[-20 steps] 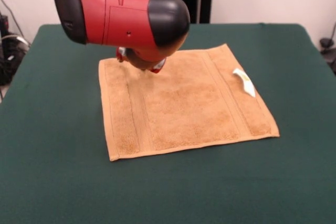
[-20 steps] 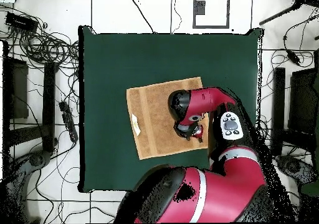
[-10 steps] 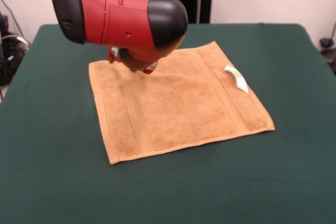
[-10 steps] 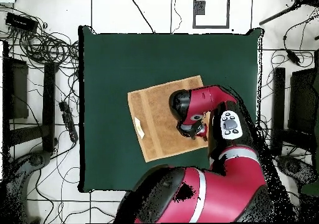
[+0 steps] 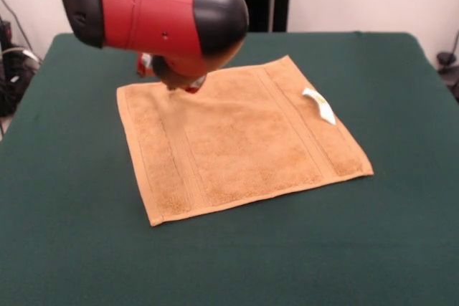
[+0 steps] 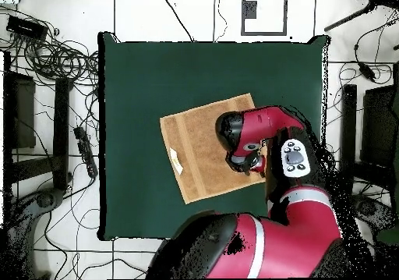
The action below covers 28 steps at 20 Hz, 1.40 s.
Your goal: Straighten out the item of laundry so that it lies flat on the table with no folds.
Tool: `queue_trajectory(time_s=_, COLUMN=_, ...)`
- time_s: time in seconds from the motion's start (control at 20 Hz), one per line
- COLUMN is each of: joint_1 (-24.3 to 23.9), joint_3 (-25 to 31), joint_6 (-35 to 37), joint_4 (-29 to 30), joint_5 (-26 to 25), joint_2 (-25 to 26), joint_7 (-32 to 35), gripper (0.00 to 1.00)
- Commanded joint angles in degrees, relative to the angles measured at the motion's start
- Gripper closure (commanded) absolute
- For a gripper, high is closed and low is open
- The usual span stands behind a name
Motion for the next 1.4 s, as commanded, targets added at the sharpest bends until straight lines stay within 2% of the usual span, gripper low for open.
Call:
queue_trajectory(time_s=0.05, joint_1=-2.0, joint_3=6.5, joint_6=13.1, joint_4=5.8, joint_5=8.0, joint_2=-4.6, joint_7=-13.8, gripper=0.00)
queue_trajectory(time_s=0.3, joint_1=-4.3, joint_3=9.1, joint_6=20.1, joint_4=6.9, joint_5=15.8, joint_2=-5.1, joint_7=-10.7, gripper=0.00)
queue_trajectory(time_s=0.45, joint_1=-4.5, joint_3=9.8, joint_6=23.3, joint_4=4.8, joint_5=17.1, joint_2=-3.5, joint_7=-10.4, gripper=0.00)
queue_trajectory(time_s=0.6, joint_1=-4.9, joint_3=10.5, joint_6=22.2, joint_4=4.3, joint_5=16.4, joint_2=-3.1, joint_7=-11.2, gripper=0.00)
queue_trajectory(time_s=0.7, joint_1=-5.4, joint_3=11.0, joint_6=15.9, joint_4=5.0, joint_5=15.9, joint_2=-2.7, joint_7=-10.9, gripper=0.00)
queue_trajectory(time_s=0.85, joint_1=-6.6, joint_3=12.3, joint_6=1.4, joint_4=7.4, joint_5=13.5, joint_2=-2.5, joint_7=-11.2, gripper=0.00)
queue_trajectory(time_s=1.1, joint_1=-6.5, joint_3=11.4, joint_6=-11.9, joint_4=11.9, joint_5=12.5, joint_2=-5.1, joint_7=-6.2, gripper=0.00)
queue_trajectory(time_s=1.3, joint_1=-6.7, joint_3=12.4, joint_6=-19.6, joint_4=15.5, joint_5=12.3, joint_2=-8.6, joint_7=-8.3, gripper=0.00)
queue_trajectory(time_s=1.4, joint_1=-6.8, joint_3=12.8, joint_6=-25.2, joint_4=18.1, joint_5=12.5, joint_2=-10.5, joint_7=-6.6, gripper=0.00)
